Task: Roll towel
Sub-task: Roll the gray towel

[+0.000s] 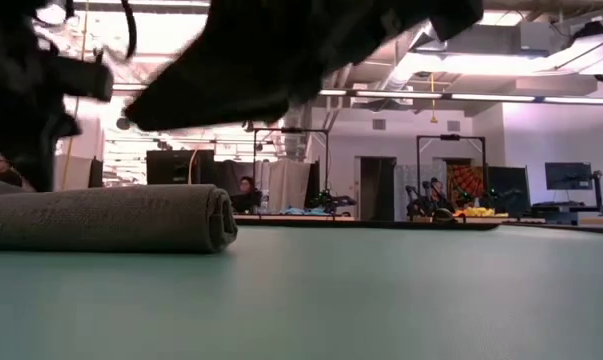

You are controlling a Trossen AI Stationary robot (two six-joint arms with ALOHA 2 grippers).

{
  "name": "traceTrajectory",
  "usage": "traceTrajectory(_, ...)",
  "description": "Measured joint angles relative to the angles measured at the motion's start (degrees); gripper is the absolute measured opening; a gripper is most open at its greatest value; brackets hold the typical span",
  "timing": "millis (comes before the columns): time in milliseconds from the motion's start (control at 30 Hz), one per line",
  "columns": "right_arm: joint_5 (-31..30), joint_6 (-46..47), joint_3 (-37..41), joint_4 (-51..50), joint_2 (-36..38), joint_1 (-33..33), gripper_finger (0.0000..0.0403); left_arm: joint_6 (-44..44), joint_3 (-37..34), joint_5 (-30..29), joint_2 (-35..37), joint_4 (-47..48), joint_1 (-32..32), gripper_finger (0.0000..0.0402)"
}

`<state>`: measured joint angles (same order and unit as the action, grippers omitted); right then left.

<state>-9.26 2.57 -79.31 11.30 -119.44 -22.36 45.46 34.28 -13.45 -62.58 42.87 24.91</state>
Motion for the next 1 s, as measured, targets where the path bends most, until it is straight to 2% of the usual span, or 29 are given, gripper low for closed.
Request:
traceTrajectory(167,-2.89,0.73,-0.17,-1.28,-2.49,1.88,0.0111,4.08,-4.64,7.35,-0.06,-2.76,-1.66,0.0)
traceTrajectory(300,-2.81,0.84,0.0,-5.09,-3.52,5.72,0.0111,6.78,-5.02,12.51,-0.03,-3.49,-1.38,0.0)
traceTrajectory(533,-2.71,-0.78,-0.04,-6.43,-3.52,13.36,0.0111,13.49,-5.02,21.93,-0.05,-12.48,4.19,0.0)
traceTrajectory(633,-1.44,-0.86,-0.04,-1.42,-3.52,16.2,0.0111,16.02,-5.02,22.05,-0.07,-19.13,8.45,0.0)
traceTrajectory(800,6.18,2.87,-0.15,6.11,-4.31,19.25,0.0111,16.32,-5.01,21.03,-1.56,-28.2,14.24,0.0)
traceTrajectory(900,9.89,3.04,-0.13,3.19,-4.05,19.23,0.0111,12.48,-2.66,18.74,-1.36,-24.42,15.8,0.0)
traceTrajectory(1000,10.82,3.04,0.0,-2.38,-0.91,17.97,0.0111,6.58,2.16,11.38,-0.05,-15.49,15.81,0.0)
